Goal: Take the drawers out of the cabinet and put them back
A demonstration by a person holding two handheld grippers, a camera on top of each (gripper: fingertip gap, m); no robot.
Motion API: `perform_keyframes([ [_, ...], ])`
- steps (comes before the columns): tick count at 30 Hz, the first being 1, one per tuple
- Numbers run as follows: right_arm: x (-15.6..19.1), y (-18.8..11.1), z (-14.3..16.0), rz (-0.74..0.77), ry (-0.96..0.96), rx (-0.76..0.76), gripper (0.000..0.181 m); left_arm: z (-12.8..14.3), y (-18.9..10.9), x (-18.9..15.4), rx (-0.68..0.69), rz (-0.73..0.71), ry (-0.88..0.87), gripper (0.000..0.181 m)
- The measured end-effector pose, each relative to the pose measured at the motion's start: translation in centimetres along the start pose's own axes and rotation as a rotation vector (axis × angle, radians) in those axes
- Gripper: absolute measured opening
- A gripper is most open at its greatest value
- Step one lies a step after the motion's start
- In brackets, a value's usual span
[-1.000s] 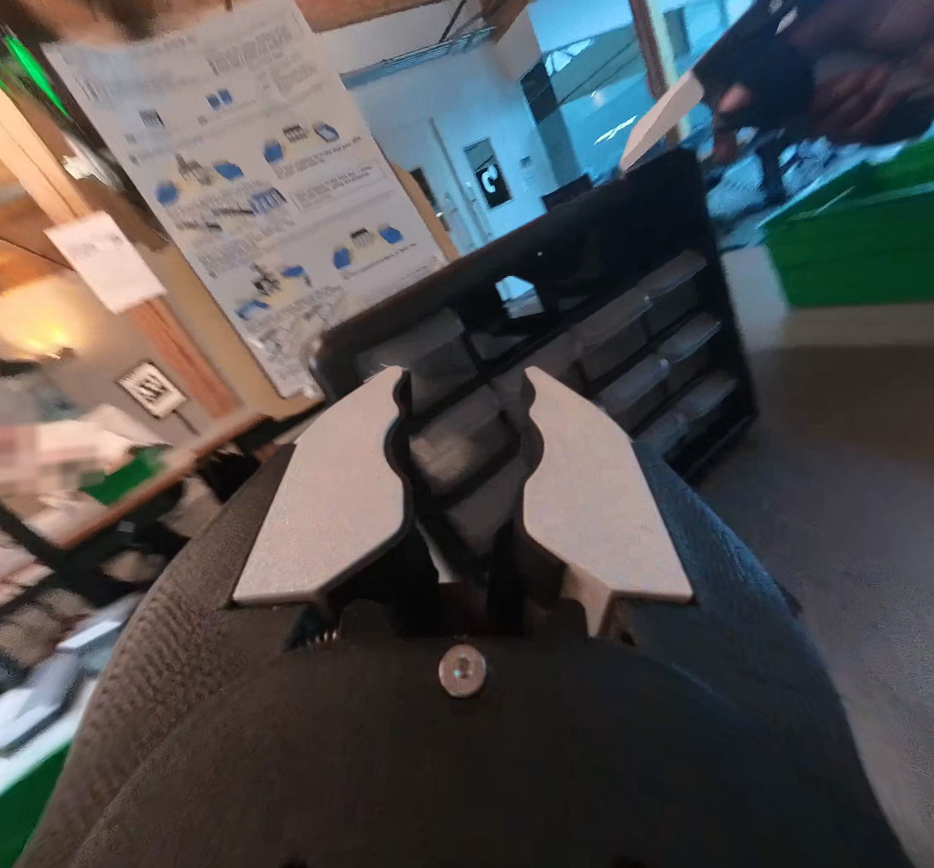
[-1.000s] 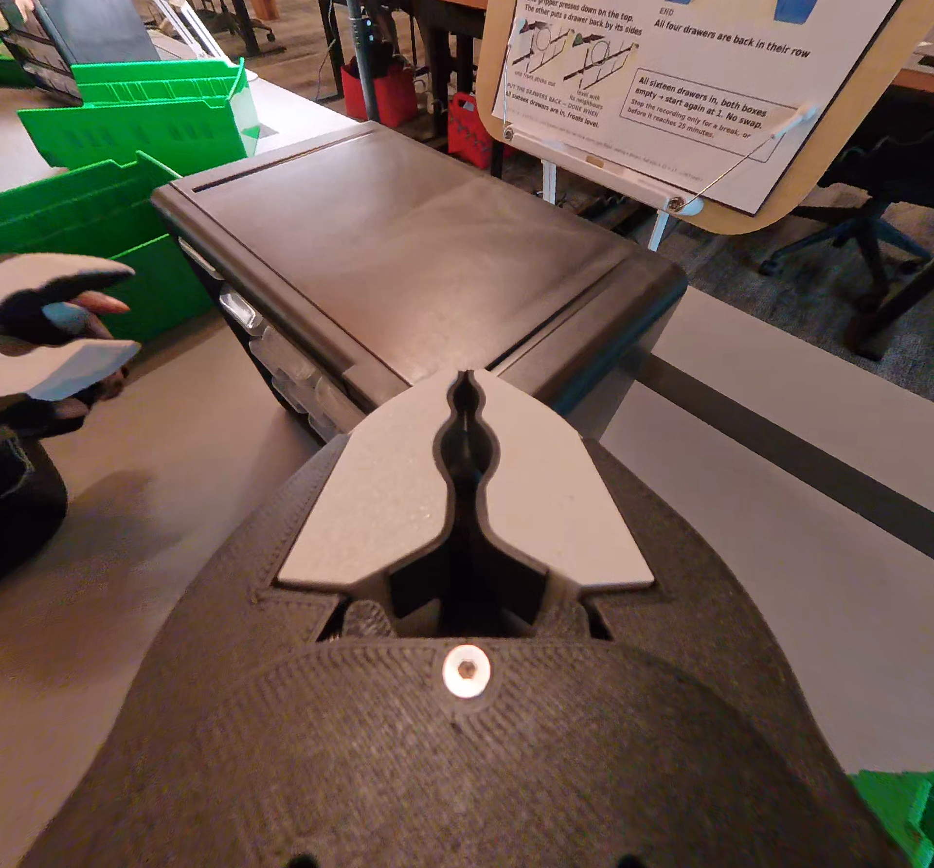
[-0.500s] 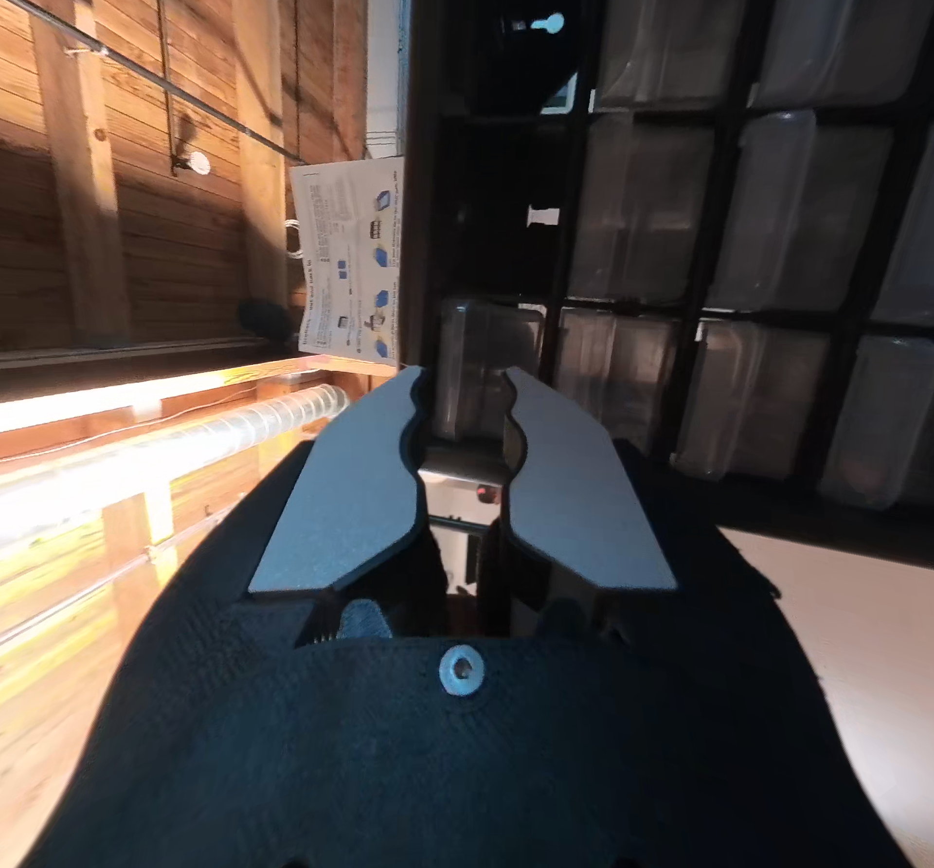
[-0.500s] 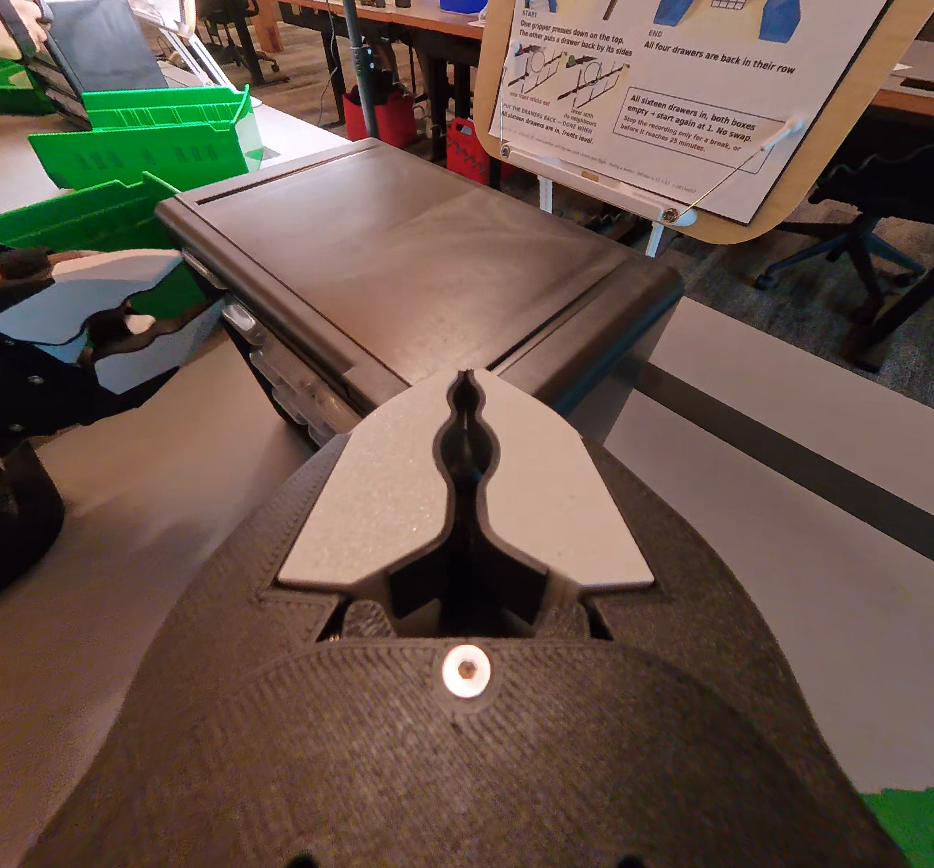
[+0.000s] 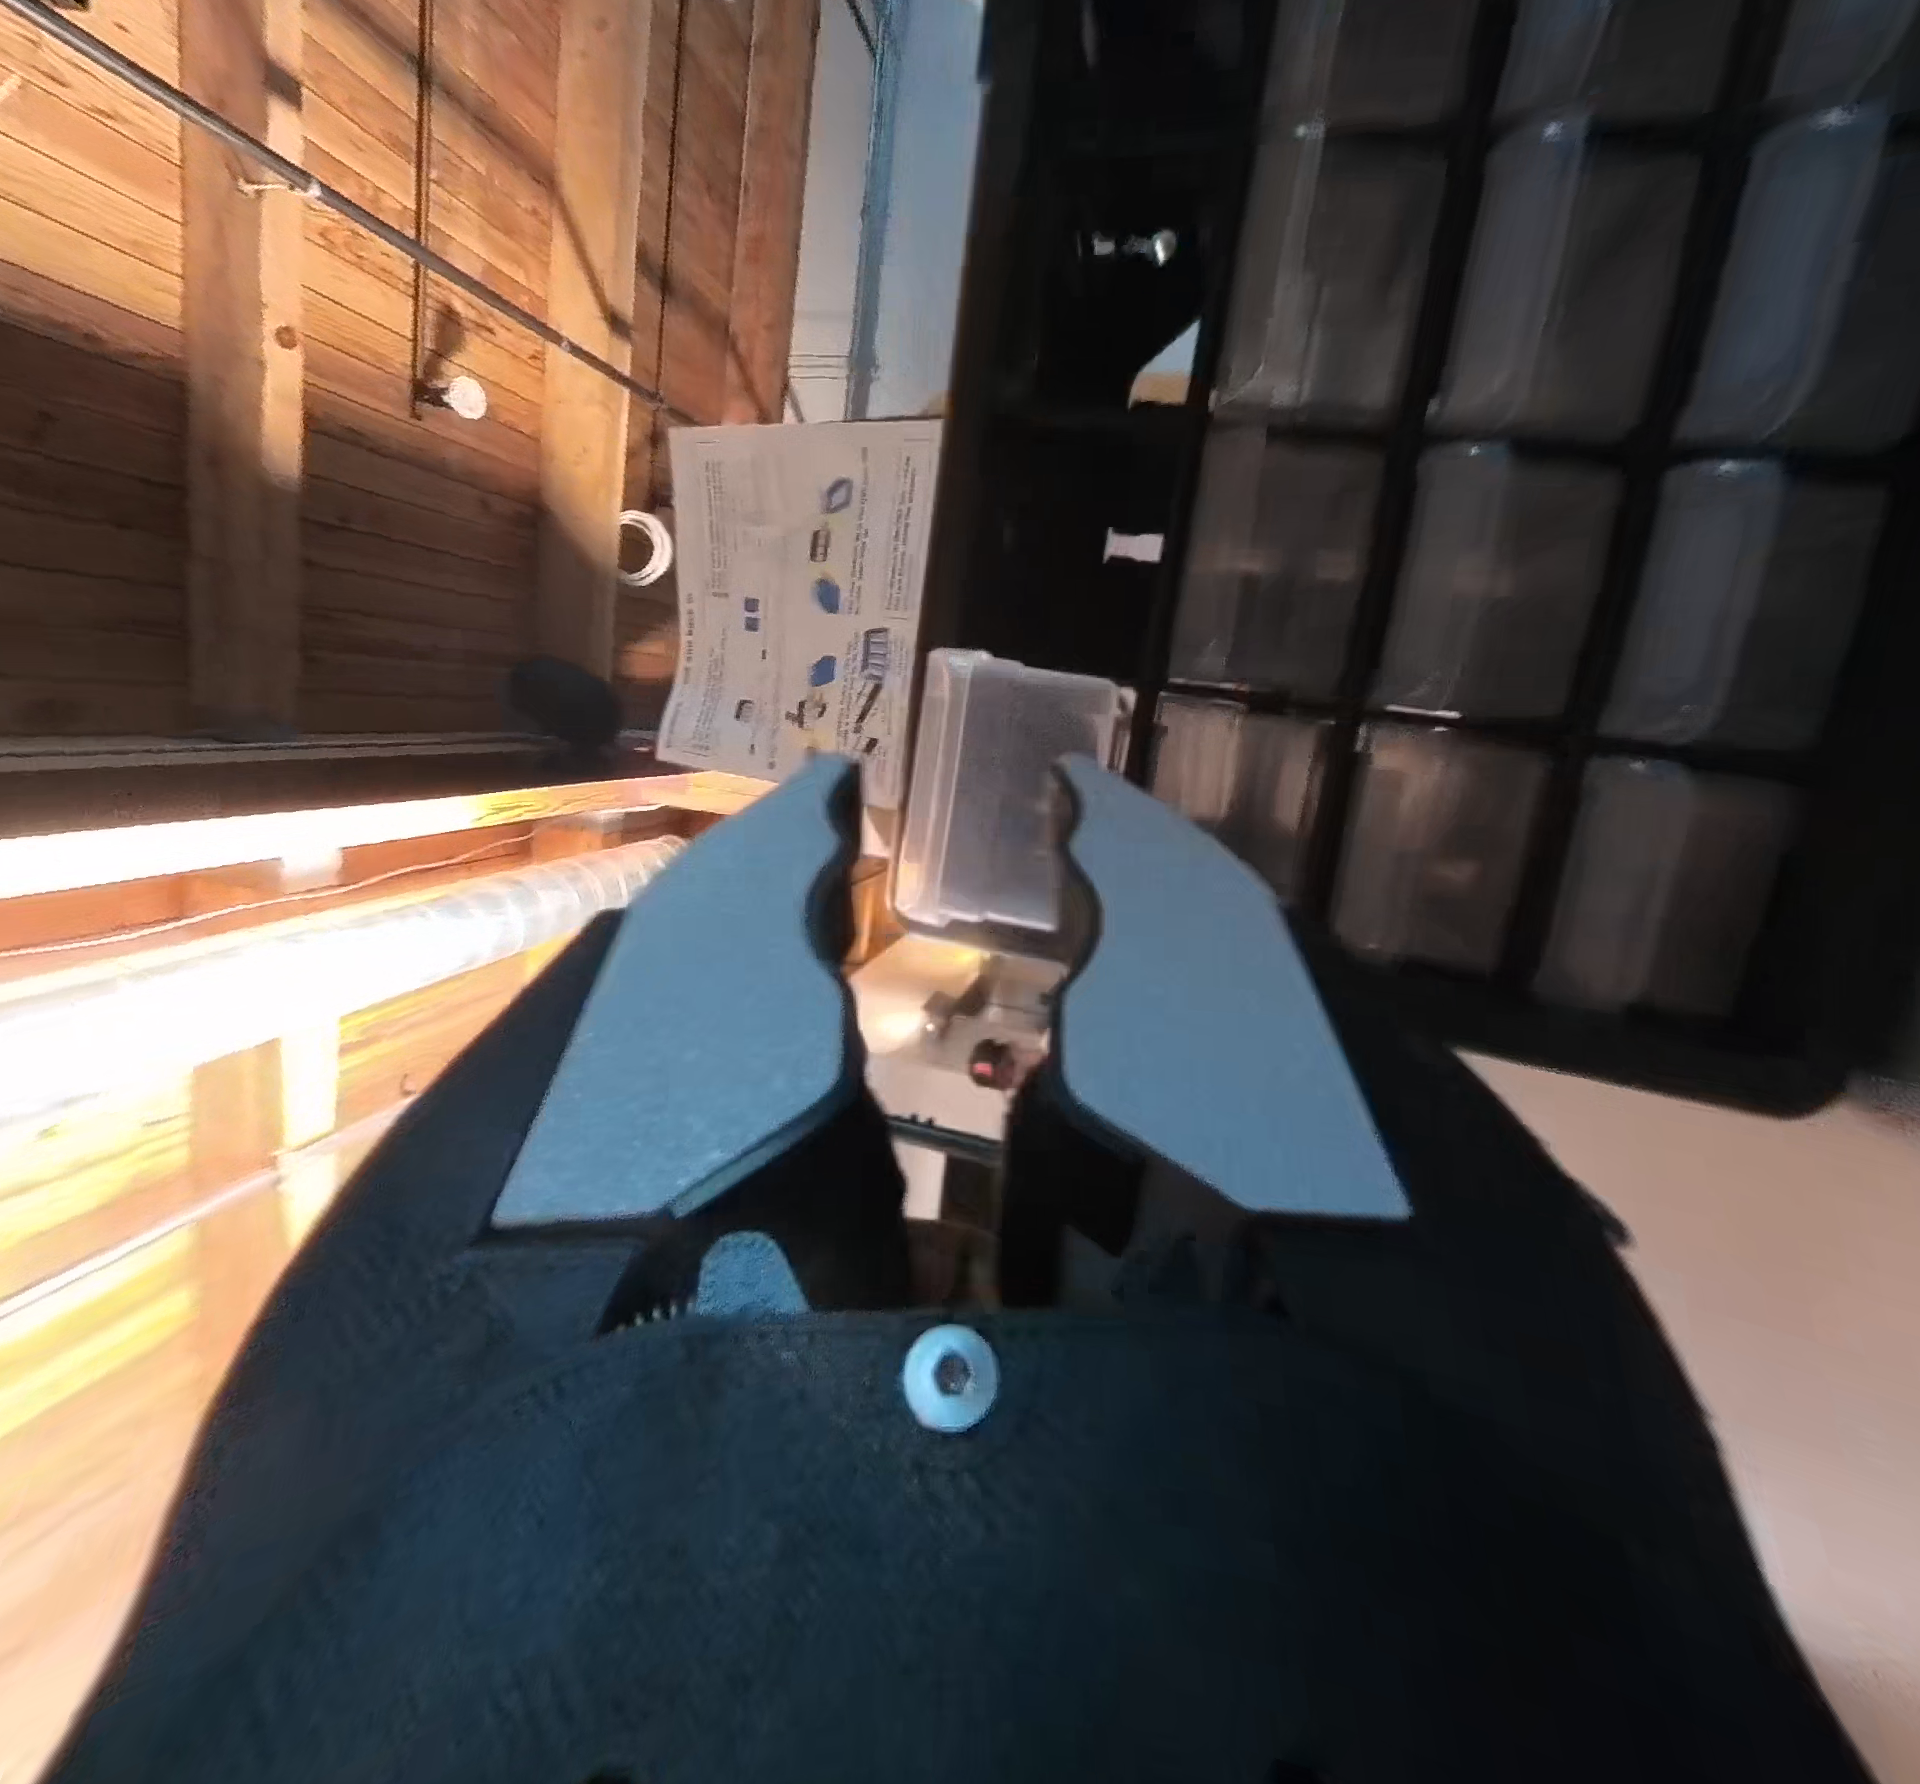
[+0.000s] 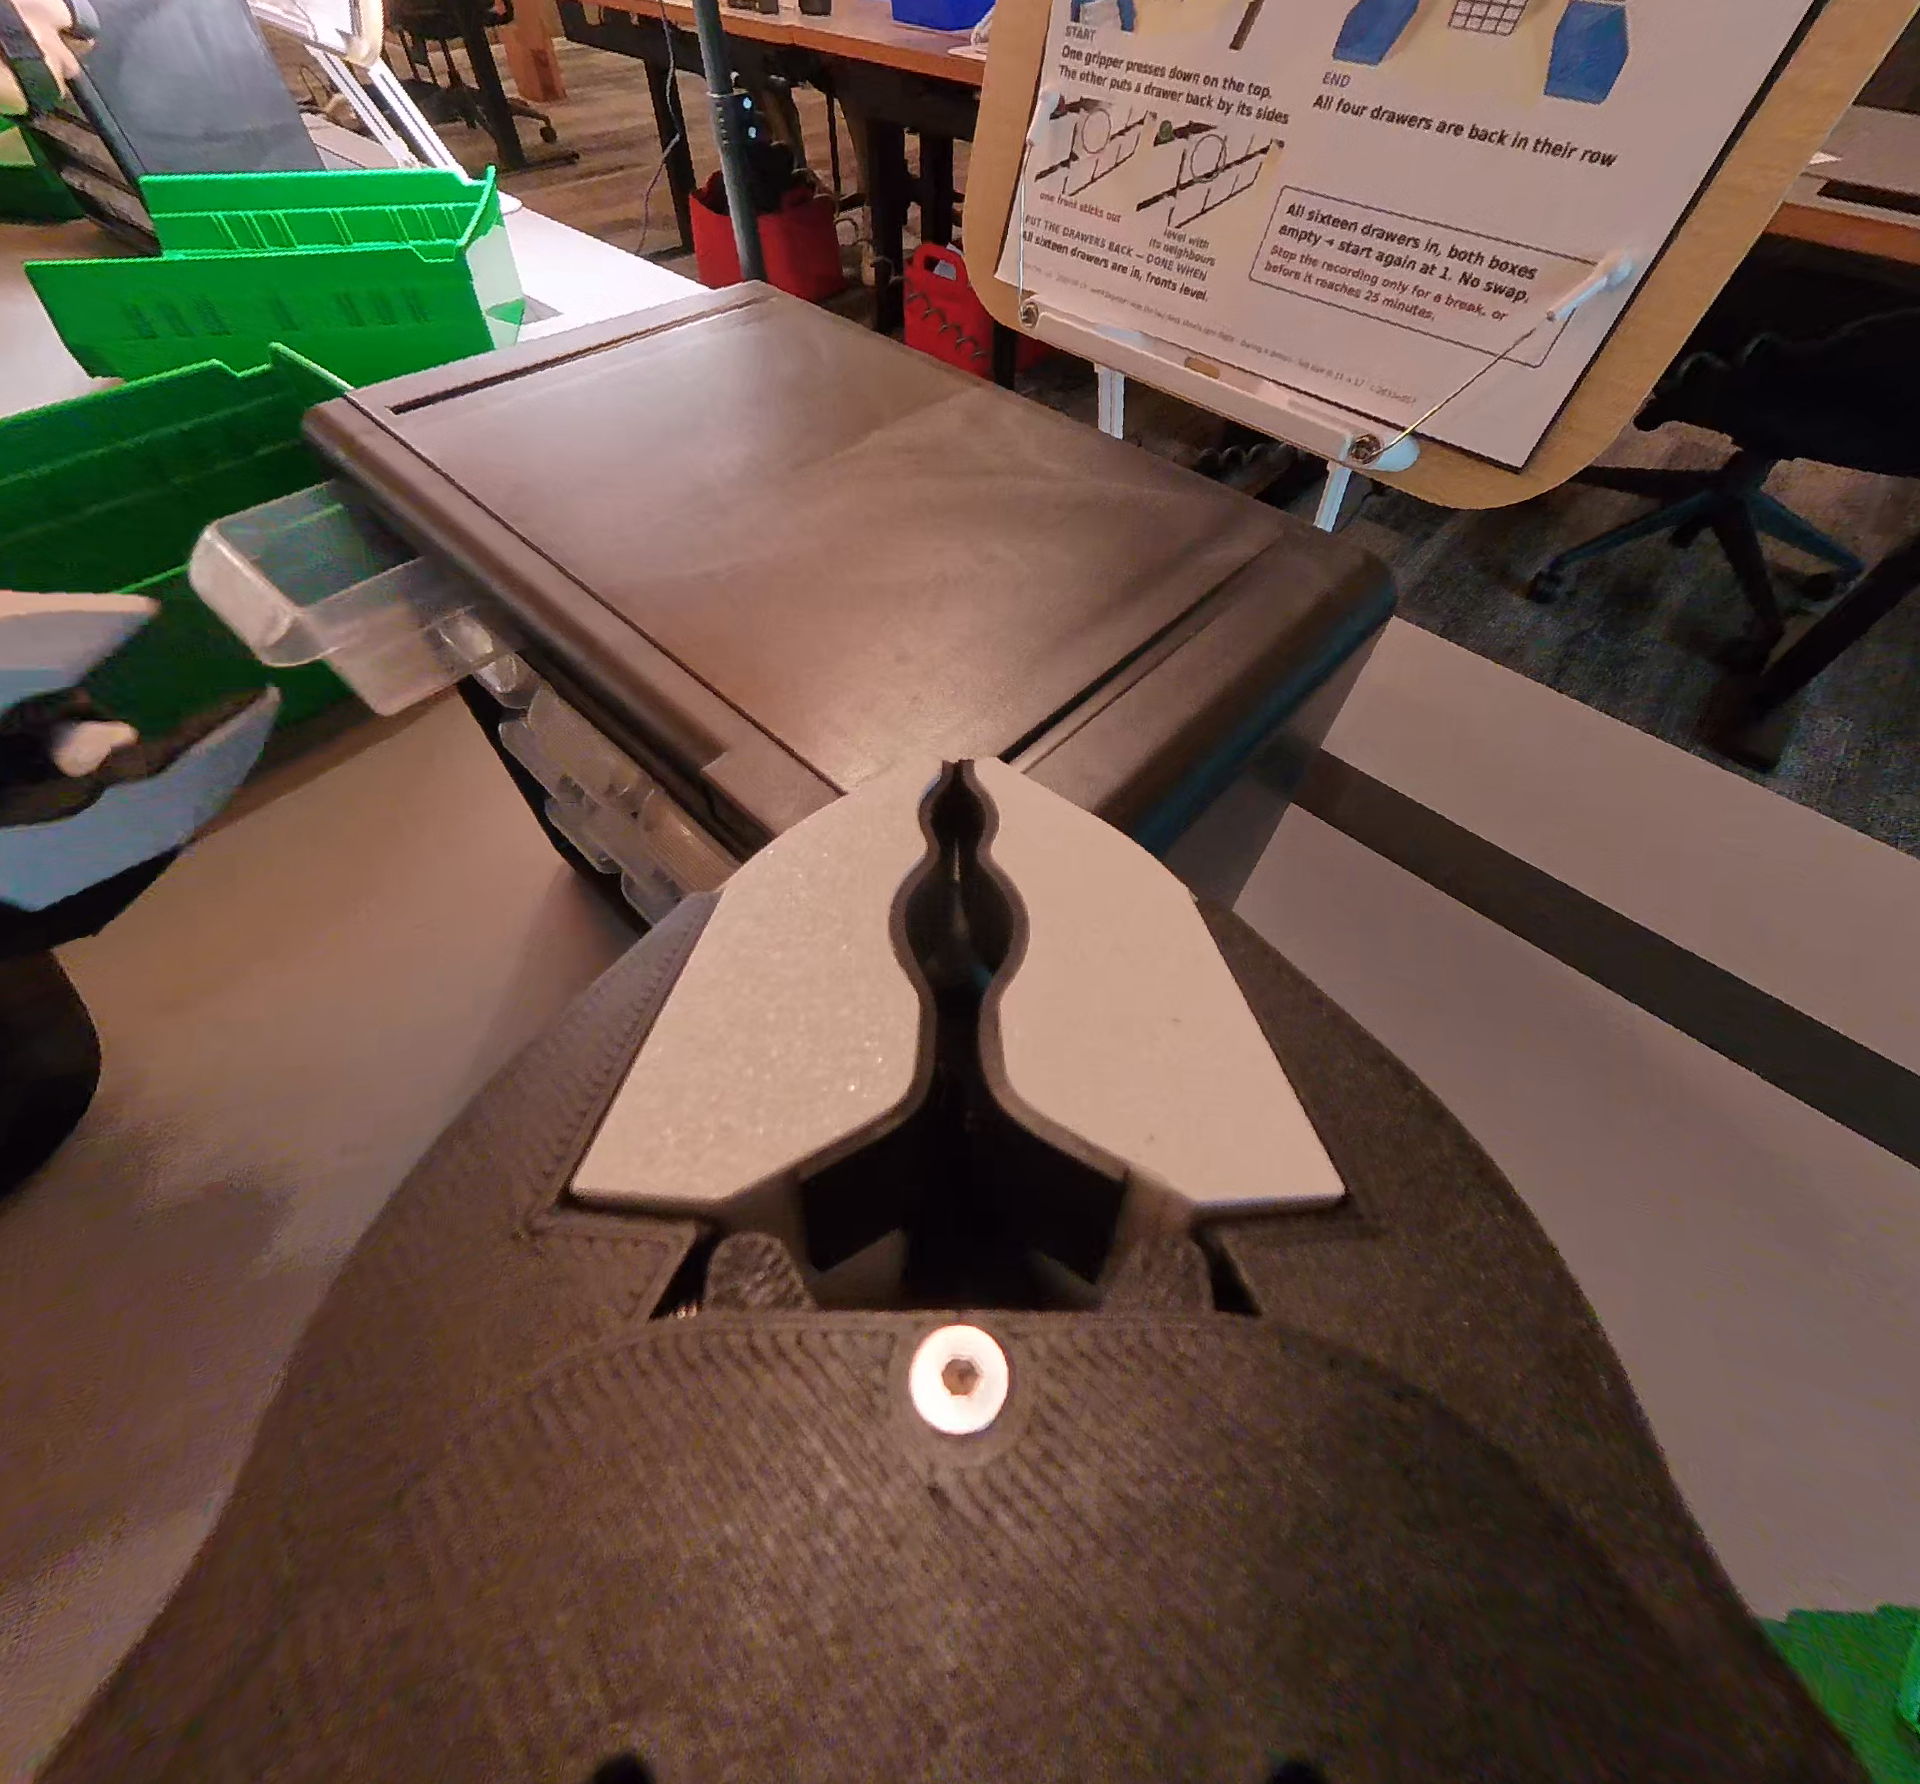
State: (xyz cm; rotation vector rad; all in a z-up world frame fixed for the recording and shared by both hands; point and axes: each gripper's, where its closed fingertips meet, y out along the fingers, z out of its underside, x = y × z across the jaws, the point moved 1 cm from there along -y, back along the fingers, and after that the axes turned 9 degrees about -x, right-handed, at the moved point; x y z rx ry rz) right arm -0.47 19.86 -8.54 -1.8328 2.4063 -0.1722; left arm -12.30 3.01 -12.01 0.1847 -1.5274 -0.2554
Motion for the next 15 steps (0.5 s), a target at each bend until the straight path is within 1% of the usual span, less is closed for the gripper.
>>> perform_keyframes([
  [2,0.0,0.0,0.0,0.004,-0.004,0.003,0.001,0.2,0.0,0.1,0.027,0.021,0.007,0.049],
  [5,0.0,0.0,0.0,0.011,-0.011,0.009,0.001,1.5,1.1,-0.2,0.087,0.071,0.051,0.071],
  [7,0.0,0.0,0.0,0.013,-0.015,0.012,0.001,2.4,2.1,-0.5,0.121,0.101,0.097,0.071],
  [8,0.0,0.0,0.0,0.013,-0.017,0.011,0.001,2.7,2.5,-0.7,0.131,0.114,0.126,0.066],
  [9,0.0,0.0,0.0,0.012,-0.017,0.01,0.001,2.7,2.8,-0.7,0.134,0.116,0.156,0.055],
  [10,0.0,0.0,0.0,0.011,-0.017,0.008,0.001,2.7,2.9,-0.9,0.135,0.135,0.179,0.049],
  [12,0.0,0.0,0.0,0.006,-0.014,0.005,0.001,2.5,2.7,-1.1,0.141,0.142,0.194,0.046],
  [15,0.0,0.0,0.0,0.005,-0.016,0.005,0.001,1.7,1.6,-0.7,0.133,0.145,0.169,0.046],
])
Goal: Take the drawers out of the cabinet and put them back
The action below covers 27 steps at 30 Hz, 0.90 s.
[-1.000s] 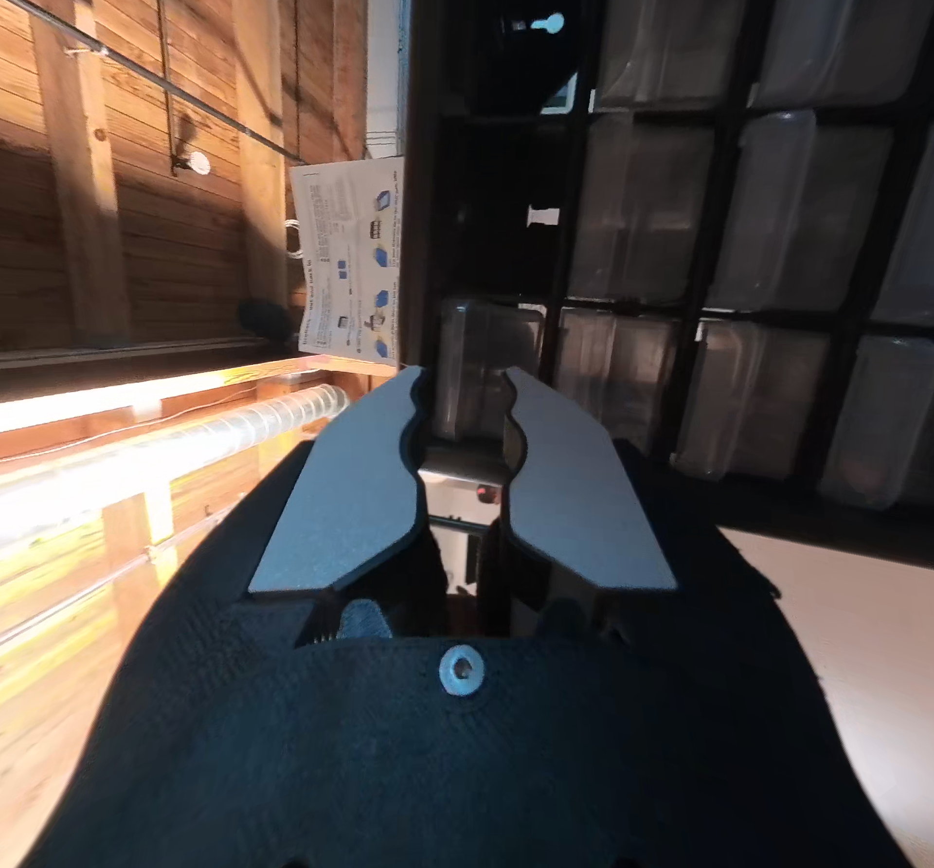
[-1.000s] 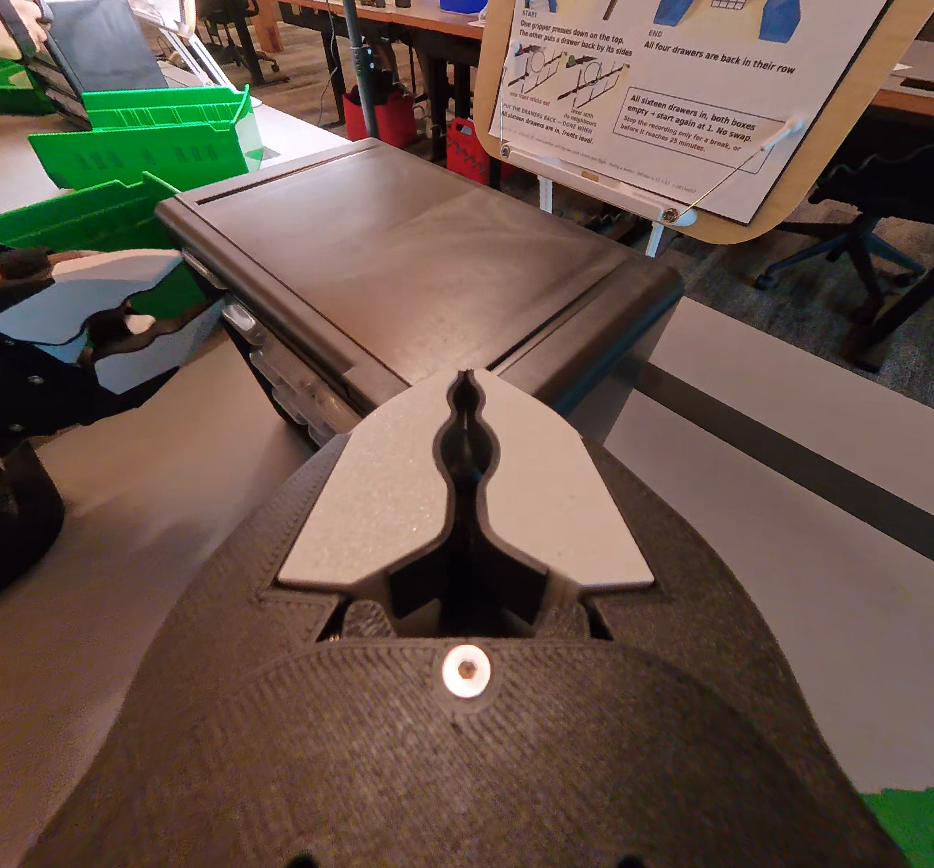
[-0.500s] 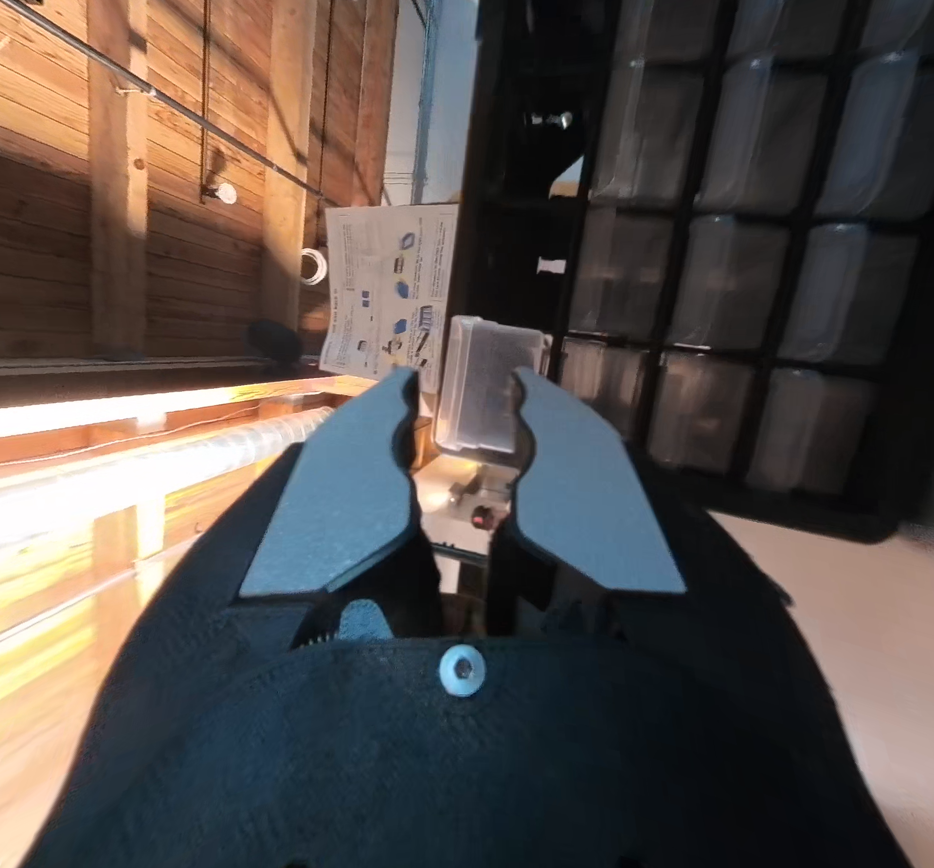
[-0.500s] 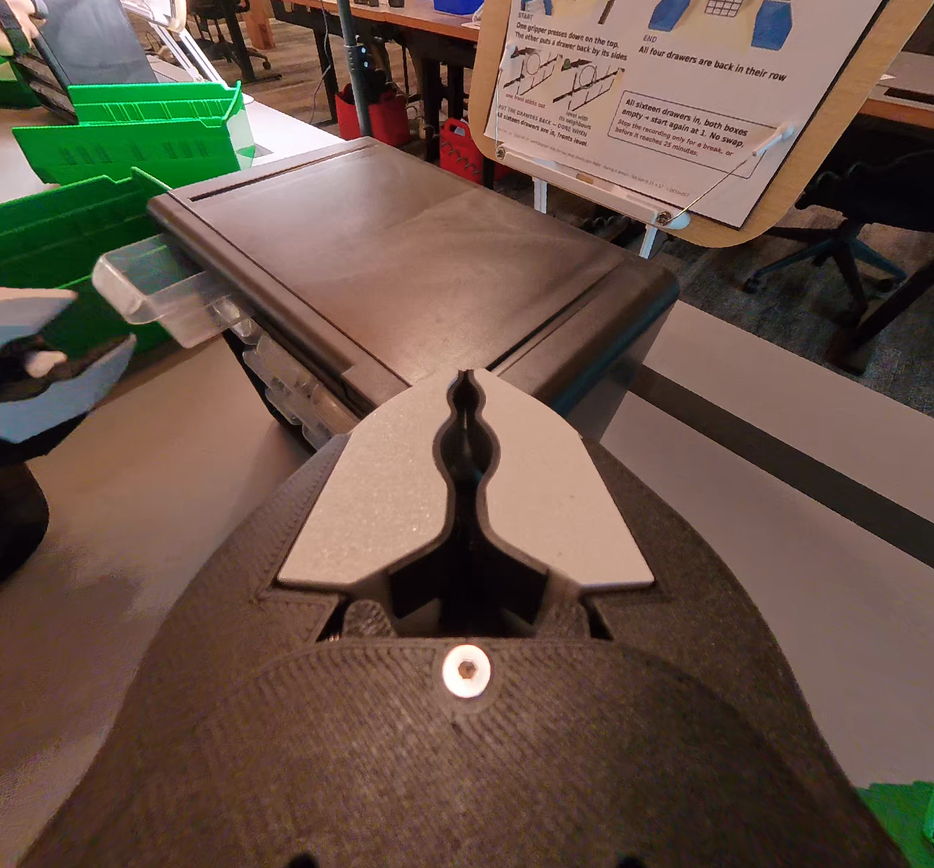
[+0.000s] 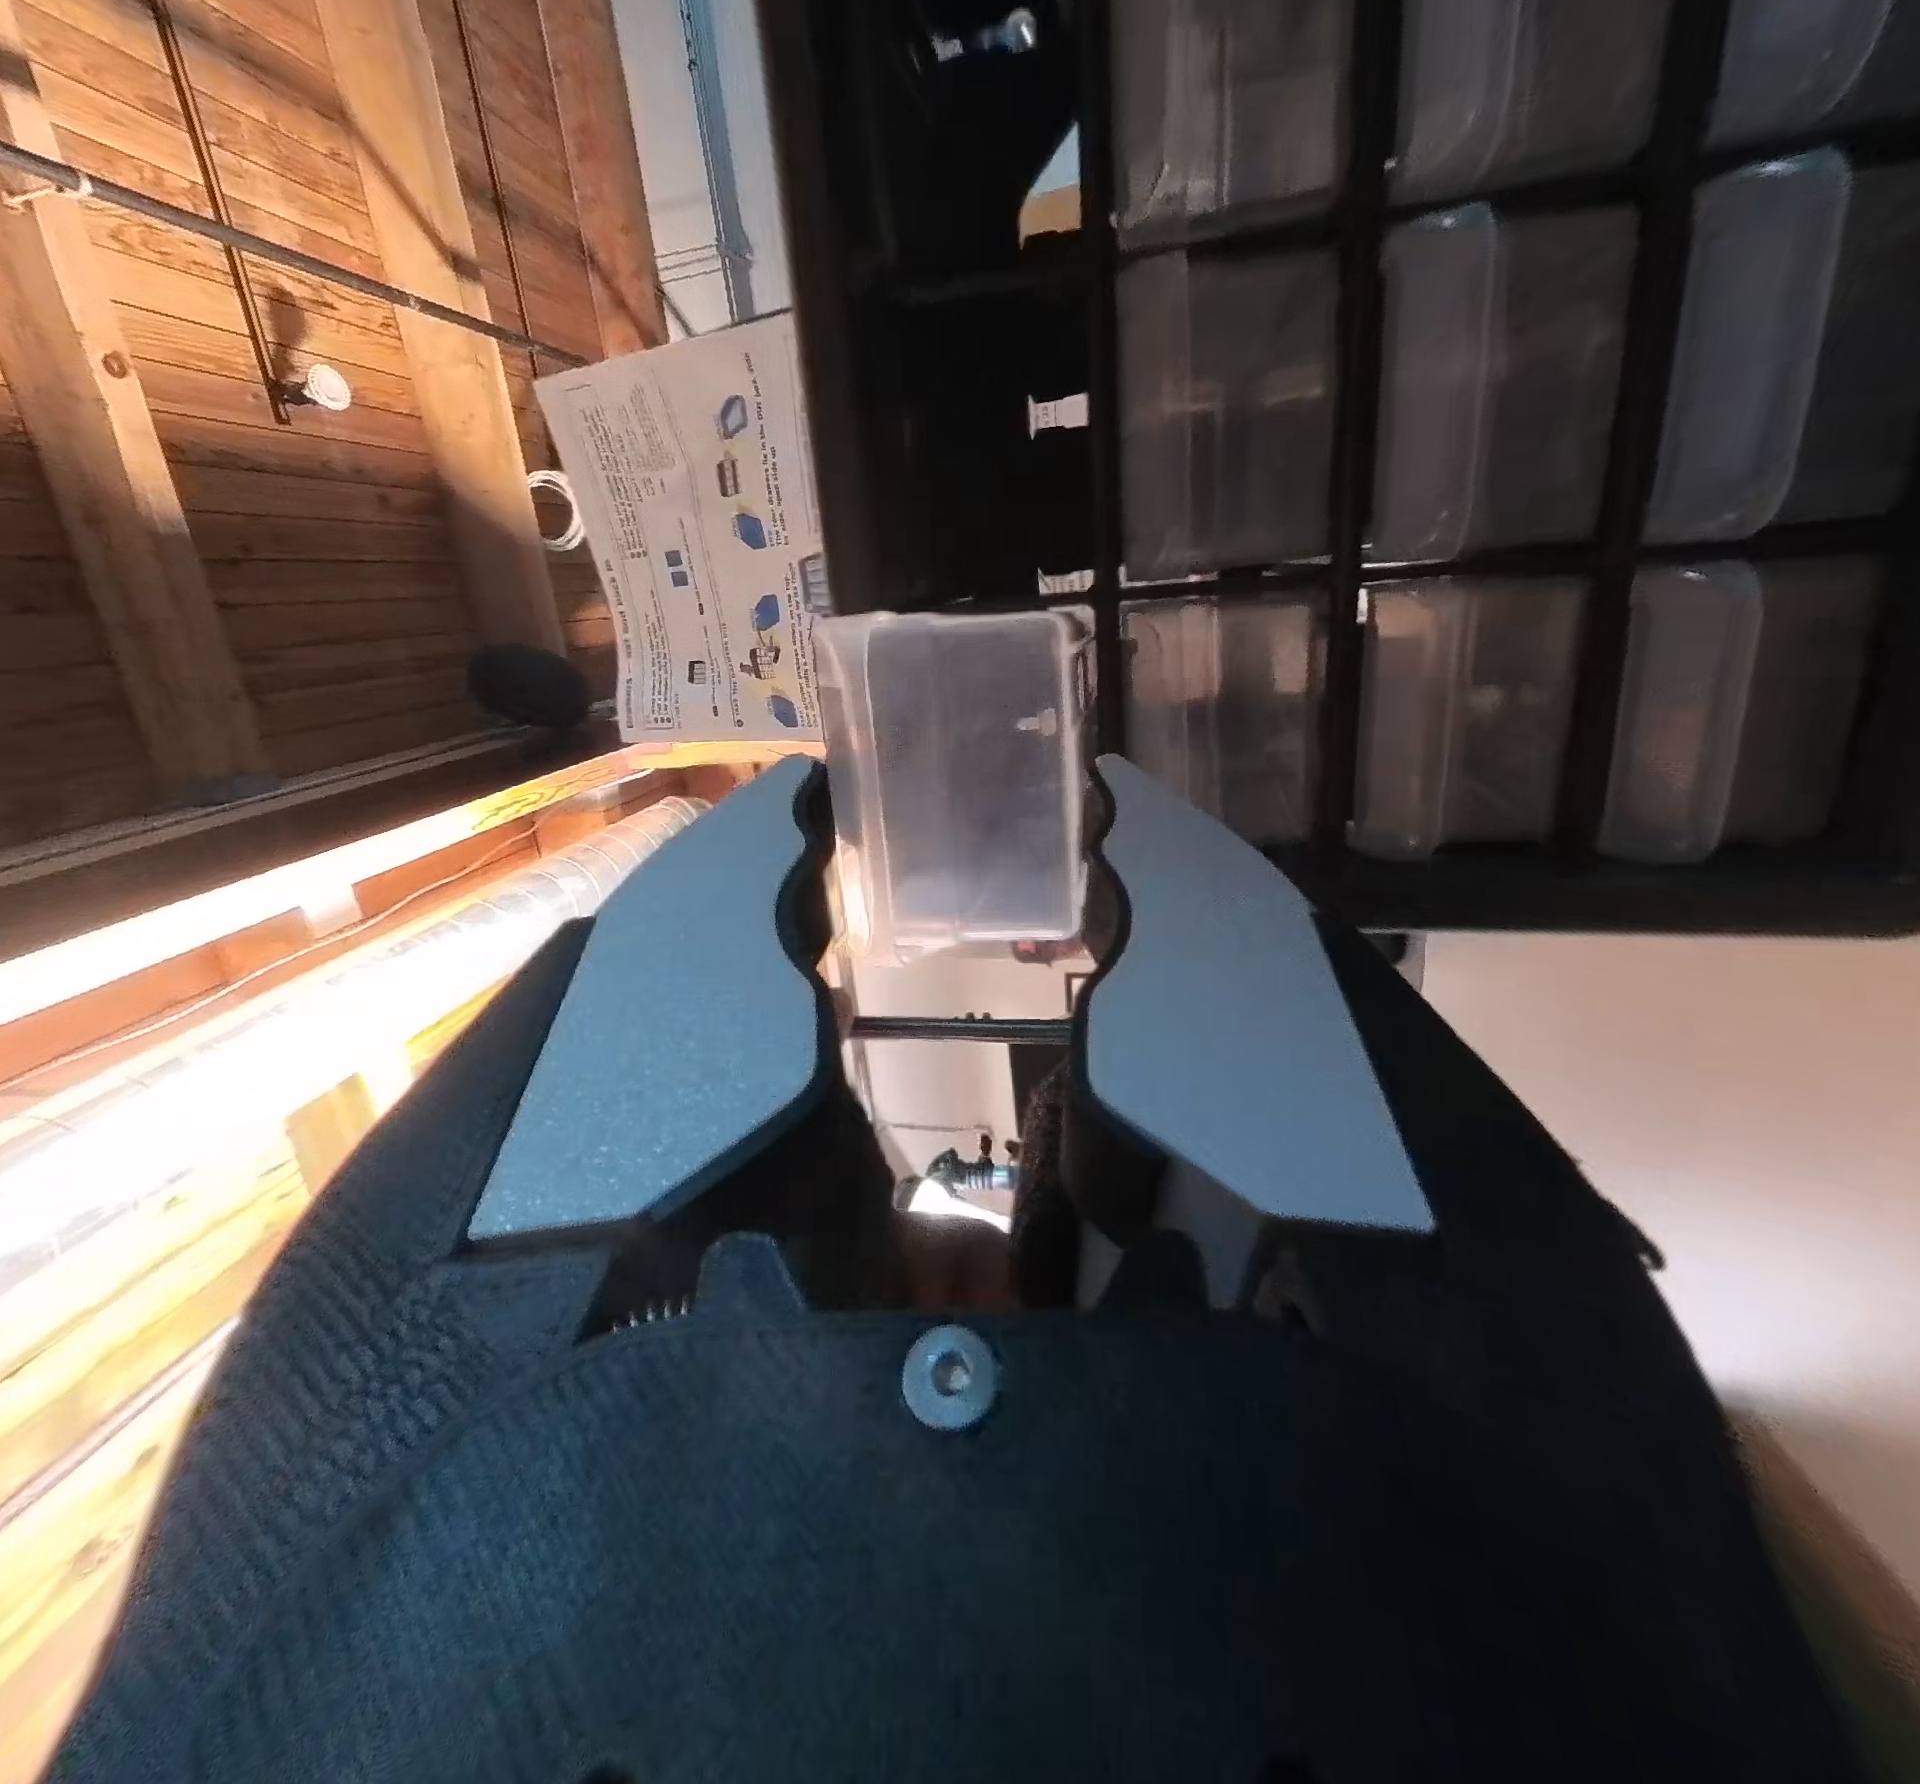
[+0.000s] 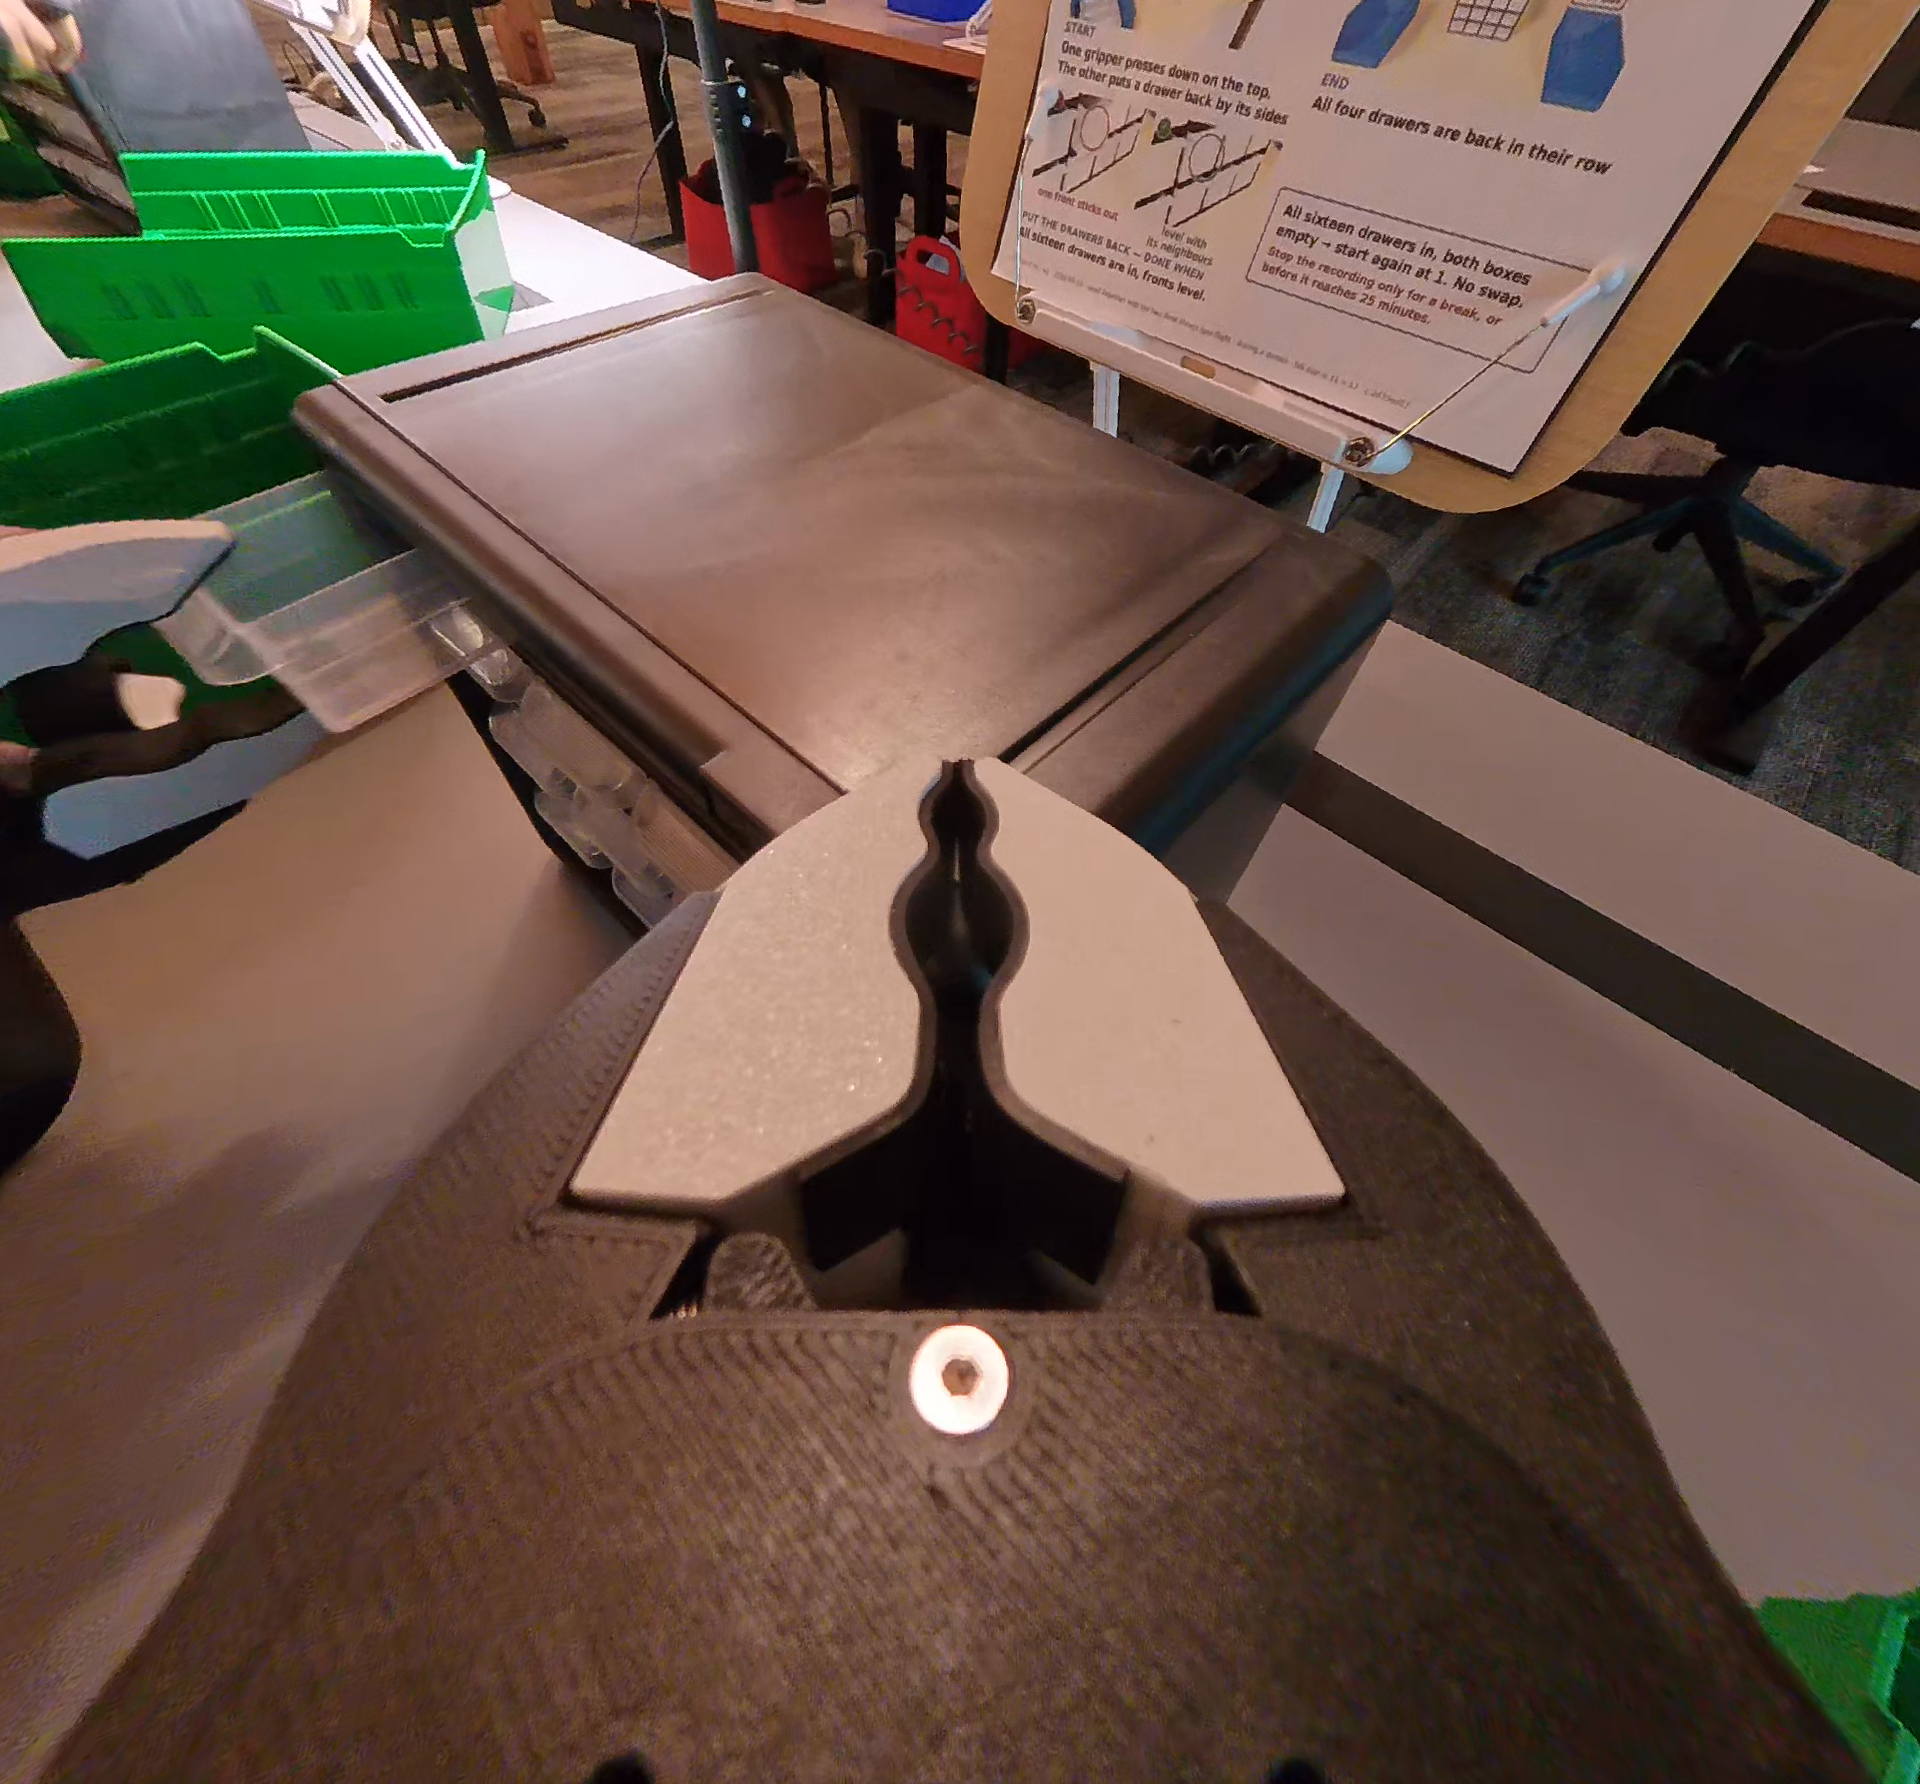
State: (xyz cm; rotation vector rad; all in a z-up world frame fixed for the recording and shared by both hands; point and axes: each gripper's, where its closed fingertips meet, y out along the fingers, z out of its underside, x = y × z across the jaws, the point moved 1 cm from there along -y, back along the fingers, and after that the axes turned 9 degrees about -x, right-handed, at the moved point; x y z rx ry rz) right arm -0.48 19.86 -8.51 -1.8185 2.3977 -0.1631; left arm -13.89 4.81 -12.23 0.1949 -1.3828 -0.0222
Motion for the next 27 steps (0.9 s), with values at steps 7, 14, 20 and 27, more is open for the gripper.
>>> perform_keyframes([
  [7,0.0,0.0,0.0,0.015,-0.014,0.008,0.001,-2.0,-3.8,0.8,-0.027,0.001,-0.012,0.045],
  [14,0.0,0.0,0.0,0.017,-0.022,0.02,0.001,-3.2,-6.7,1.5,-0.037,0.034,-0.048,0.045],
  [20,0.0,0.1,0.0,0.02,-0.024,0.02,0.001,-3.2,-7.3,2.7,-0.069,0.11,-0.184,0.045],
  [27,-0.1,0.1,0.0,0.023,-0.03,0.016,0.001,-4.4,-7.4,4.4,-0.116,0.151,-0.264,0.045],
])
